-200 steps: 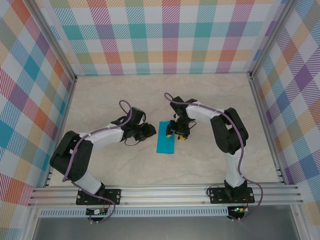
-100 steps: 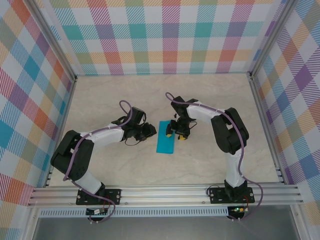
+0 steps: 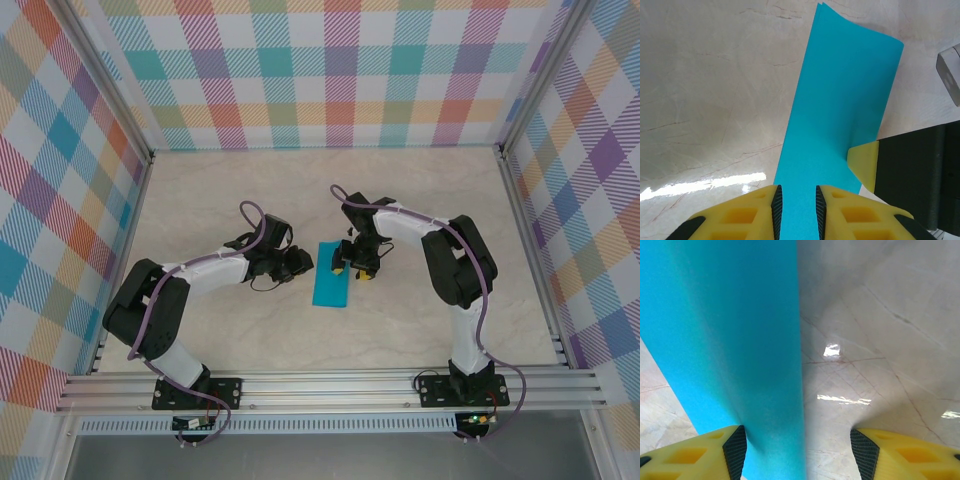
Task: Fold a paper plane with a square sheet of paper (pick it up from the middle)
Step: Hold the square sheet of paper at the center of the table.
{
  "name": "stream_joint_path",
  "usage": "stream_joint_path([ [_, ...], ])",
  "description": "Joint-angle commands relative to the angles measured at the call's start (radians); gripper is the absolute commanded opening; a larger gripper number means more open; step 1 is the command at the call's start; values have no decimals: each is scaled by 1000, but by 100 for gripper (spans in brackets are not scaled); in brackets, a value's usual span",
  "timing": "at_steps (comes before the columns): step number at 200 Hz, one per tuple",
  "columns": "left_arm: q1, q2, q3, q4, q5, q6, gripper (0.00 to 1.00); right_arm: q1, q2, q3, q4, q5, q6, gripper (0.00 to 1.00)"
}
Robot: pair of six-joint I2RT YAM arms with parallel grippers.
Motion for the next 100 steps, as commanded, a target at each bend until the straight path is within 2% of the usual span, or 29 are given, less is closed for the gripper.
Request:
stream_joint_path([
  [1,-3,5,26,6,13,2,27,1,101,-38,-22,93,-33,62],
  [100,-4,7,34,3,17,5,27,1,110,-36,-24,99,-28,62],
])
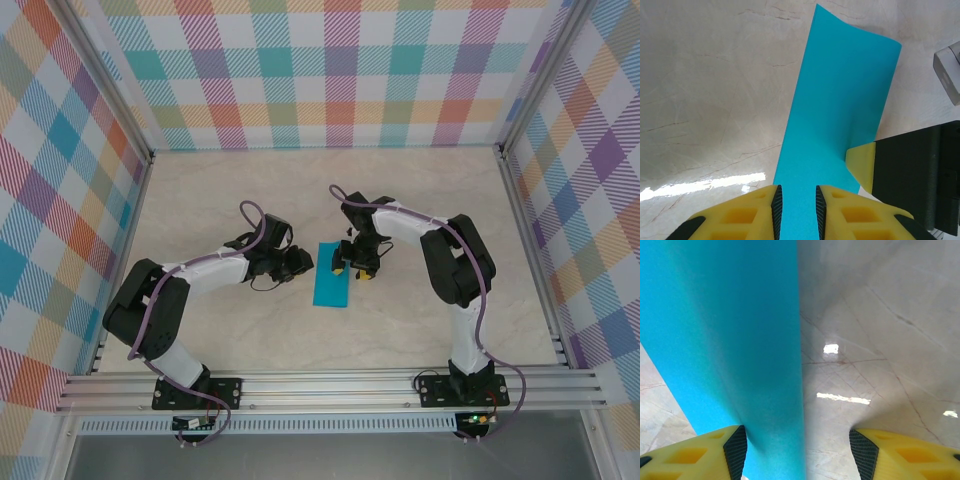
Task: Fold a paper plane with a square sheet of paper (pick it up from the middle)
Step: Hold the square sheet of paper at the center of the table.
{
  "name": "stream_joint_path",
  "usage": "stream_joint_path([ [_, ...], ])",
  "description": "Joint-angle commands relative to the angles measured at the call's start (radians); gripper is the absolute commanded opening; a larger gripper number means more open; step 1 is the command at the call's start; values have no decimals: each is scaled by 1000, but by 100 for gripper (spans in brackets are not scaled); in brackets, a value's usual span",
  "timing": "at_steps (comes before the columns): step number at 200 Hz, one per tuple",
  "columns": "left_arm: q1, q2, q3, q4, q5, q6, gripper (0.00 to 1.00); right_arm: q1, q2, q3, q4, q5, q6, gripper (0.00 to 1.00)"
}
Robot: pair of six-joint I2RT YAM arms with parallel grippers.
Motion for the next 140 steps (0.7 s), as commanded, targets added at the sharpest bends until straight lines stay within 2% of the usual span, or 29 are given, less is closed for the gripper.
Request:
stream_joint_path([
  [1,-4,8,31,3,17,5,27,1,98,-51,-4,98,-10,62],
  [70,-7,19,36,10,34,11,26,1,99,-57,-1,93,-11,62],
  [78,-9,27,41,10,36,10,23,1,100,-59,1,93,-11,61],
  [109,-19,86,76,17,61,13,0,1,102,-62,4,93,-7,61],
  [140,-29,139,100,47,77,4,0,1,105,-65,7,92,-5,61],
])
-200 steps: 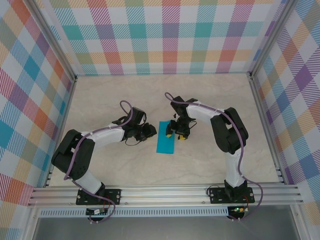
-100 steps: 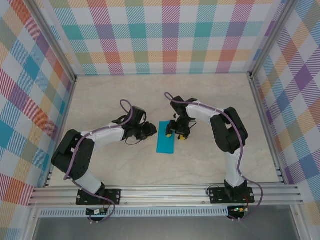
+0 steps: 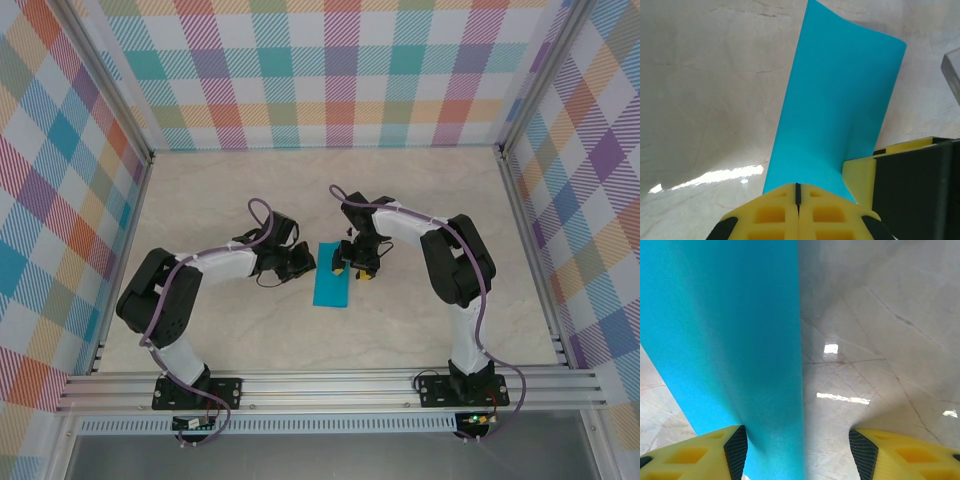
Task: Fold a paper plane with a square sheet of paper (pick it up from the middle)
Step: Hold the square sheet of paper at the center of the table.
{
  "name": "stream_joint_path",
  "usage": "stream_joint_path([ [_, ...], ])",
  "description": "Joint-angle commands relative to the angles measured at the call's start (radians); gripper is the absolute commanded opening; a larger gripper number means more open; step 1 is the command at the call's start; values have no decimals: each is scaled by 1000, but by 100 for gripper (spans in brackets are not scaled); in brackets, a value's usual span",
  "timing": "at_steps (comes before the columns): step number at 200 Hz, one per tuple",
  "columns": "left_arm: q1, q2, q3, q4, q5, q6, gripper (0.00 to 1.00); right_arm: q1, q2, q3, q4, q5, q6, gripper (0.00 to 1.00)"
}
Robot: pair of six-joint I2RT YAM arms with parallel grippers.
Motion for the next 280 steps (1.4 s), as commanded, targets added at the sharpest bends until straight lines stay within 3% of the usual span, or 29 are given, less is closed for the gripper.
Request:
stream_joint_path([
  [1,-15,36,37,33,34,3,0,1,104,-65,7,93,-5,61],
  [111,-31,148,67,95,75,-8,0,1,105,-77,13,91,-2,62],
  [192,-45,186,37,13,-1,23,0,1,80,-64,25,59,-5,63],
  [253,-47,185,34,-15,-19,44,0,-41,-181,-125,139,-5,11,65],
  [280,-47,183,37,-20,-20,49,0,-82,-291,-234,277,-120,51,50],
])
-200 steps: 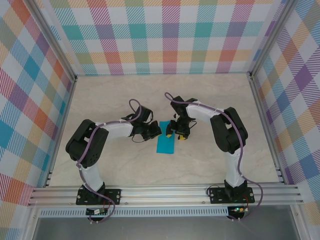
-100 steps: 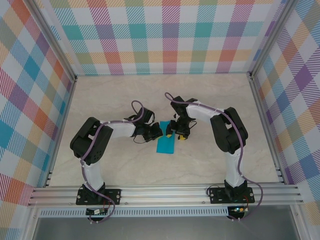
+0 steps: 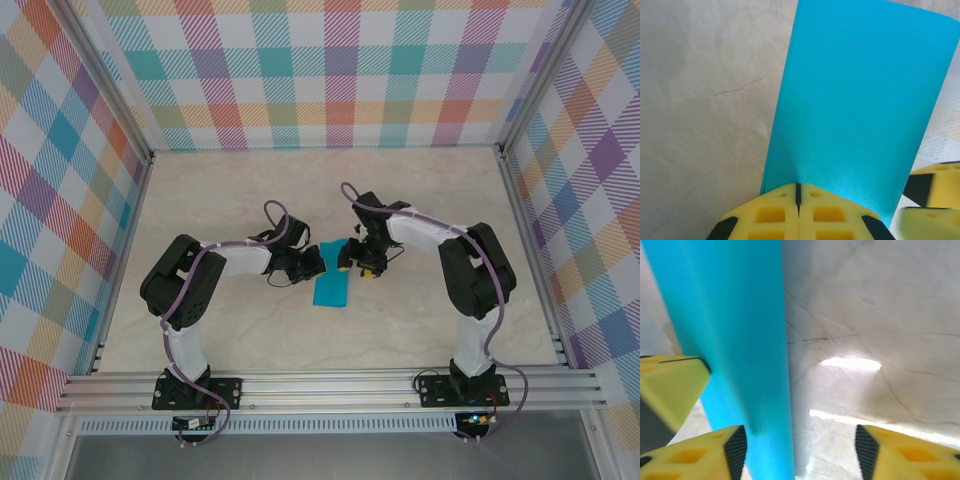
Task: Fold a paper plane with a square sheet of paper (pick it up from the middle)
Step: Hold the square sheet of paper at the center of the table, then fold the square sheet of paper in half at the center of the table.
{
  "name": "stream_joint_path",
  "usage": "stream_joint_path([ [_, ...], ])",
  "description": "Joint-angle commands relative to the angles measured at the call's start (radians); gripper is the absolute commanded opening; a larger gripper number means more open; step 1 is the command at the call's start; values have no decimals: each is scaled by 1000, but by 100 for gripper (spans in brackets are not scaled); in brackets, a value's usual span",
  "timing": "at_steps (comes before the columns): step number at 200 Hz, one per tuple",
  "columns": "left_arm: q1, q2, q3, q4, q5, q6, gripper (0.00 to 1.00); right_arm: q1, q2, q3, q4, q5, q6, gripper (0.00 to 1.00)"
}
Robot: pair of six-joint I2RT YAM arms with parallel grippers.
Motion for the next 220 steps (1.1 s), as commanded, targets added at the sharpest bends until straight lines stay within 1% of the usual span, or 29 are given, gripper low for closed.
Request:
stream_joint_path([
  [1,-19,30,-14,-98,-59,24,0,-36,-114,-73,146,-104,44,50],
  [18,-19,30,-12,-99,-61,24,0,-42,-125,-124,245,-208,69,31],
  [34,-18,30,-10,-101,-60,24,0,-42,-103,-153,323,-295,103,17],
  [43,-19,30,-10,-101,-57,25,0,-42,-91,-172,365,-320,123,12],
  [58,-19,30,-9,-102,-59,24,0,-42,-69,-192,411,-352,144,9],
  [120,-22,34,-9,-105,-59,23,0,-47,-24,-237,449,-354,127,8],
  [163,-22,36,-9,-116,-65,24,0,-56,3,-265,467,-351,108,9],
  [220,-23,43,-7,-125,-66,29,0,-79,7,-352,515,-343,83,9],
])
